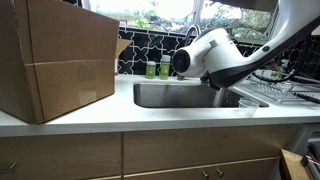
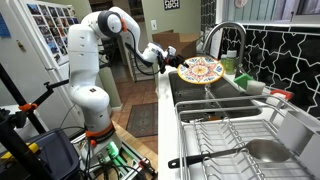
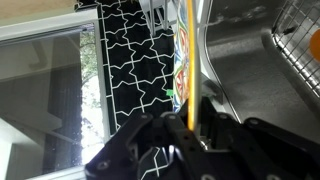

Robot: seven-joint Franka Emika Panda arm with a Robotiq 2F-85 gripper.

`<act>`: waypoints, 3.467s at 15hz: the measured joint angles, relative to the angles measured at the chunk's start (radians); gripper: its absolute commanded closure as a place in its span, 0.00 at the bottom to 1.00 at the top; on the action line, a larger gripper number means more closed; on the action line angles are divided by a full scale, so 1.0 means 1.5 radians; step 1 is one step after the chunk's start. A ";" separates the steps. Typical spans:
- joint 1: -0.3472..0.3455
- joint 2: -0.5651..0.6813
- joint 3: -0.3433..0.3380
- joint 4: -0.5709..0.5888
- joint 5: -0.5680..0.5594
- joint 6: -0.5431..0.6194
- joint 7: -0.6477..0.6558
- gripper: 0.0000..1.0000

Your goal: Pick up the plate, rinse the plate with water, put the plate back on the dish rack

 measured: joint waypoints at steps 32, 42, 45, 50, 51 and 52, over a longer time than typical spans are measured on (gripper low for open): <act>-0.015 -0.144 -0.002 -0.070 0.172 0.110 -0.399 0.97; -0.025 -0.284 -0.026 -0.138 0.243 0.108 -0.493 0.97; -0.034 -0.337 -0.040 -0.149 0.272 0.108 -0.496 0.88; -0.042 -0.386 -0.050 -0.165 0.274 0.108 -0.496 0.88; -0.042 -0.386 -0.050 -0.166 0.274 0.109 -0.496 0.88; -0.042 -0.386 -0.050 -0.167 0.274 0.109 -0.496 0.97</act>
